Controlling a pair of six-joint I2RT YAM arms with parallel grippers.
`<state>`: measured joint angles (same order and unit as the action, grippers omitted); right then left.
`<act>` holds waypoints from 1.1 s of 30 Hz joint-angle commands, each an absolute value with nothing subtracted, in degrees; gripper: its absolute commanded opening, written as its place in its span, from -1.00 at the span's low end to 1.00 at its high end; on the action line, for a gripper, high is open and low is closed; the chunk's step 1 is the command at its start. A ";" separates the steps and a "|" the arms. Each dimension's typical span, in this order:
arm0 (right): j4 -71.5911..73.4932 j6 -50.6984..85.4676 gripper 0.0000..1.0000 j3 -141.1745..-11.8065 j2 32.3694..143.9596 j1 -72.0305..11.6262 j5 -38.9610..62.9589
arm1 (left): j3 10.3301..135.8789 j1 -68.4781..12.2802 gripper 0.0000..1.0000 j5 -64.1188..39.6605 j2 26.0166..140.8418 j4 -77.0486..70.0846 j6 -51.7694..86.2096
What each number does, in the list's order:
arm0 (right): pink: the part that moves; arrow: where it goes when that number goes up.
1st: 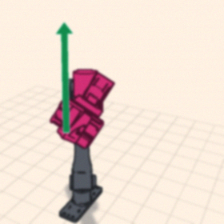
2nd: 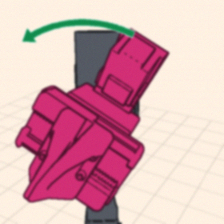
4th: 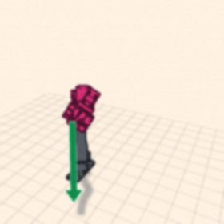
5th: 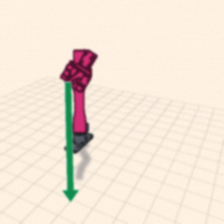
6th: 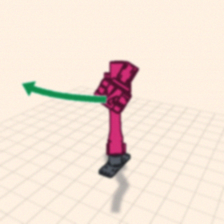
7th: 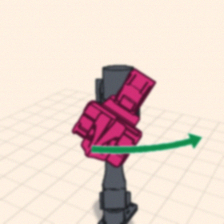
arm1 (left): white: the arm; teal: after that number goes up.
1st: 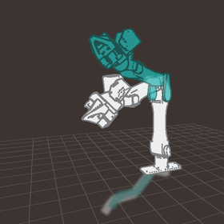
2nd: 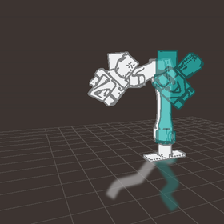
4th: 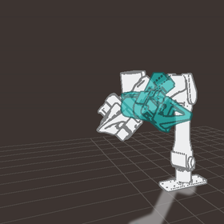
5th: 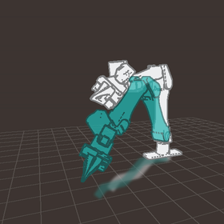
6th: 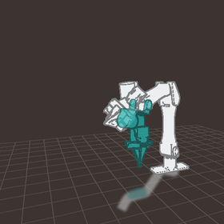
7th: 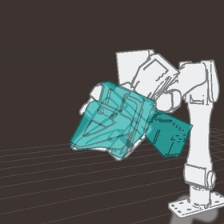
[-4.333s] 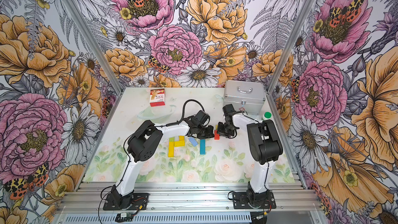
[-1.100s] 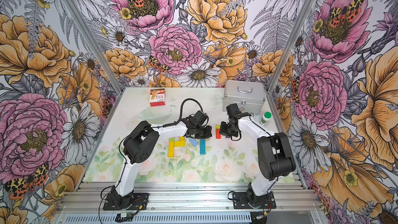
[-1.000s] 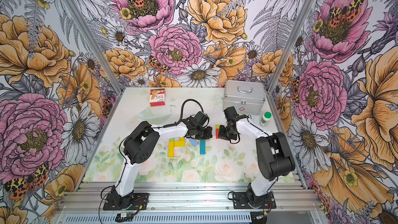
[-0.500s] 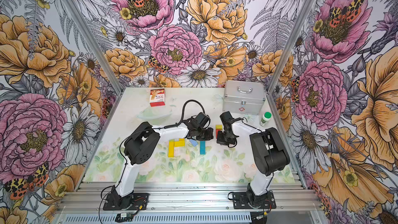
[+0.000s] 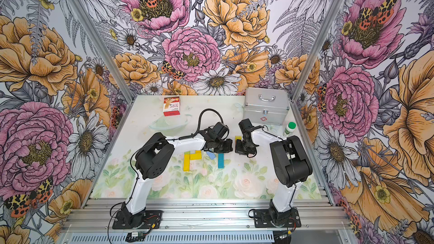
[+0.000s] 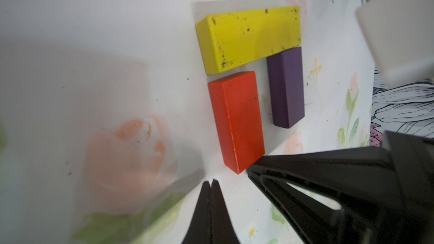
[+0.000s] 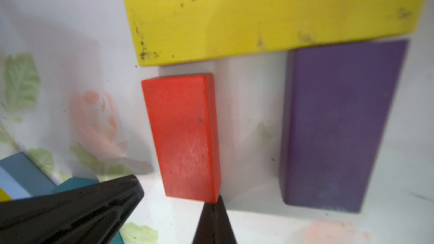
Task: Assemble the letter p with building blocks
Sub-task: Assemble the building block at the center of the board.
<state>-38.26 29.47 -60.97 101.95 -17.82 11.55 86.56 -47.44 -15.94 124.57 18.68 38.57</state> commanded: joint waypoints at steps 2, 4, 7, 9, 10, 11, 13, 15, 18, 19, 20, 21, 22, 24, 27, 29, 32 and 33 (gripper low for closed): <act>-37.18 29.15 -1.00 -62.05 103.82 -17.68 9.51 | 88.73 -47.04 -1.00 -17.48 125.66 17.98 37.44; -37.18 29.16 -1.00 -62.16 104.13 -17.67 9.41 | 88.93 -47.02 -1.00 -17.71 125.77 17.95 37.31; -37.10 29.16 -1.00 -62.24 104.57 -17.46 9.32 | 88.94 -47.02 -1.00 -17.76 125.95 17.93 37.45; -37.00 29.09 -1.00 -62.31 104.76 -17.32 9.40 | 88.95 -47.02 -1.00 -17.78 125.94 17.94 37.45; -37.00 29.09 -1.00 -62.40 104.92 -17.27 9.40 | 88.90 -47.00 -1.00 -17.76 126.02 17.97 37.44; -37.00 29.09 -1.00 -62.58 105.02 -17.25 9.40 | 89.00 -47.02 -1.00 -17.77 126.03 17.95 37.44; -37.00 29.07 -1.00 -62.67 105.11 -17.21 9.81 | 89.11 -46.98 -1.00 -17.91 126.18 17.98 37.46; -37.04 29.20 -1.00 -62.47 104.82 -17.19 10.10 | 89.12 -46.93 -1.00 -17.80 126.28 17.94 37.54; -37.09 29.44 -1.00 -61.70 103.62 -17.14 10.53 | 89.30 -46.67 -1.00 -17.58 126.38 18.02 37.57; -37.09 29.53 -1.00 -61.34 103.10 -17.17 10.62 | 89.35 -46.57 -1.00 -17.54 126.56 17.97 37.62; -37.12 29.70 -1.00 -60.94 102.40 -17.21 10.80 | 89.38 -46.33 -1.00 -17.35 126.56 17.94 37.67; -37.15 29.95 -1.00 -60.42 101.49 -17.01 10.94 | 89.47 -46.10 -1.00 -17.15 126.62 18.01 37.78; -37.18 30.07 -1.00 -60.10 100.76 -16.89 11.11 | 89.54 -45.95 -1.00 -16.90 126.65 17.97 37.79; -37.18 30.32 -1.00 -59.69 99.04 -16.43 11.79 | 89.87 -45.54 -1.00 -16.80 126.99 18.02 37.79; -37.75 30.33 -1.00 -59.74 96.38 -15.27 12.93 | 90.89 -45.01 -1.00 -17.01 127.85 18.02 37.88; -38.96 29.85 -1.00 -60.50 94.61 -14.11 13.03 | 91.47 -44.86 -1.00 -16.99 128.37 18.02 37.96; -40.16 28.88 -1.00 -61.32 92.72 -11.95 13.18 | 92.40 -44.74 -1.00 -17.12 129.29 18.02 38.12; -40.46 28.55 -1.00 -61.50 92.37 -11.15 13.18 | 92.74 -44.73 -1.00 -17.27 129.65 18.04 38.22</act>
